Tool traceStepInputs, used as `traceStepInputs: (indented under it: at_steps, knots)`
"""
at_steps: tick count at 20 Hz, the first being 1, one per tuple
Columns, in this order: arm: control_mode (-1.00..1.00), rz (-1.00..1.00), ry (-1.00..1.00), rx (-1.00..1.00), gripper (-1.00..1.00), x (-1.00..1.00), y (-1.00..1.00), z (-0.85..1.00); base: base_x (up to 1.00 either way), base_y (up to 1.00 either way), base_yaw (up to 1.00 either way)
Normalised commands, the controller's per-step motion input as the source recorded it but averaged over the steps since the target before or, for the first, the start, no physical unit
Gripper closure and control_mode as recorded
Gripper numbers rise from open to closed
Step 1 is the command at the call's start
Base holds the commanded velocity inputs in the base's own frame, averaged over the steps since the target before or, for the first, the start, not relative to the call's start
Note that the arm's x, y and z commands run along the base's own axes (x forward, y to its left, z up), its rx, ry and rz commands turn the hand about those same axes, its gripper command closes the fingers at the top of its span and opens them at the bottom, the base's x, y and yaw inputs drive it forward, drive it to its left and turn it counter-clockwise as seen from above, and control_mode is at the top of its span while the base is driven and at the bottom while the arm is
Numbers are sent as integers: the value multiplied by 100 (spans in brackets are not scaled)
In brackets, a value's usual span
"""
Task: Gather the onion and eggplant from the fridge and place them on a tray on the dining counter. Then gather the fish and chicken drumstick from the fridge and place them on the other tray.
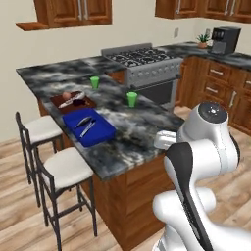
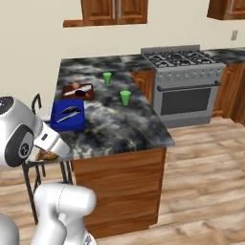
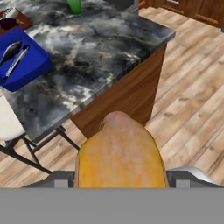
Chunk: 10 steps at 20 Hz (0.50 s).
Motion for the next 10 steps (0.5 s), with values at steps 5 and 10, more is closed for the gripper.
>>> traceStepInputs:
  at_steps: [5, 10]
  knots:
    - [100, 0, 0, 0, 100, 0, 0, 0, 8, 0, 38]
    - [100, 0, 0, 0, 100, 0, 0, 0, 18, 0, 35]
